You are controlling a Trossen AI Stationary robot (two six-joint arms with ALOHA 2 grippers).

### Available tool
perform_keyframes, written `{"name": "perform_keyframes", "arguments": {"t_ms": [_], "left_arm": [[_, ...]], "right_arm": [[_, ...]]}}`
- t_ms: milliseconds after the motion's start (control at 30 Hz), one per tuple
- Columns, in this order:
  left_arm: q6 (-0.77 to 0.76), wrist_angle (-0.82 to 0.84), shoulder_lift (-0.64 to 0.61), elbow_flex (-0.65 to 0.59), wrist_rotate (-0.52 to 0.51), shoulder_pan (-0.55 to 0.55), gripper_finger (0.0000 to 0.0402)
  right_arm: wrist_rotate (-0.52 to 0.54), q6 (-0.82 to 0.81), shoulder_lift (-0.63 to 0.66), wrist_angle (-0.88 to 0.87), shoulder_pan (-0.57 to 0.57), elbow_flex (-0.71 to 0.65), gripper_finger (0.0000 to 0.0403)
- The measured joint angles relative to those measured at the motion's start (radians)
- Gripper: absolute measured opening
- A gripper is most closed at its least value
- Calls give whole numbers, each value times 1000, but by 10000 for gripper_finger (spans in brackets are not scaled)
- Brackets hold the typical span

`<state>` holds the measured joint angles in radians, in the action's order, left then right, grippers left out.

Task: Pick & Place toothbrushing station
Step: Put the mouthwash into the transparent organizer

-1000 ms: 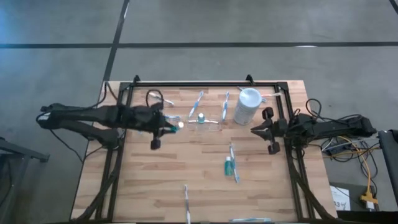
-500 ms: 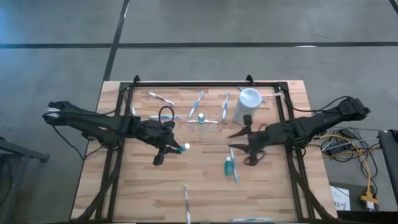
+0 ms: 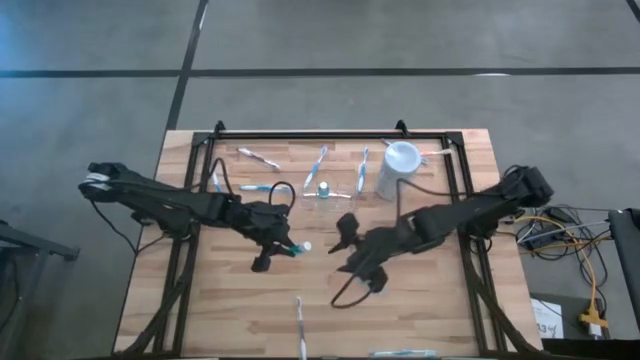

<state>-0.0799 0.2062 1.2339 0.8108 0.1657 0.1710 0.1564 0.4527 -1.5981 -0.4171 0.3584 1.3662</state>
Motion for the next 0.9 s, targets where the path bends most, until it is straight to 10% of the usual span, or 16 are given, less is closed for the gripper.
{"name": "perform_keyframes", "arguments": {"t_ms": [900], "left_arm": [[-7, -135, 91, 13, 8, 68, 60]], "right_arm": [[-10, 70, -134, 12, -36, 101, 254]]}}
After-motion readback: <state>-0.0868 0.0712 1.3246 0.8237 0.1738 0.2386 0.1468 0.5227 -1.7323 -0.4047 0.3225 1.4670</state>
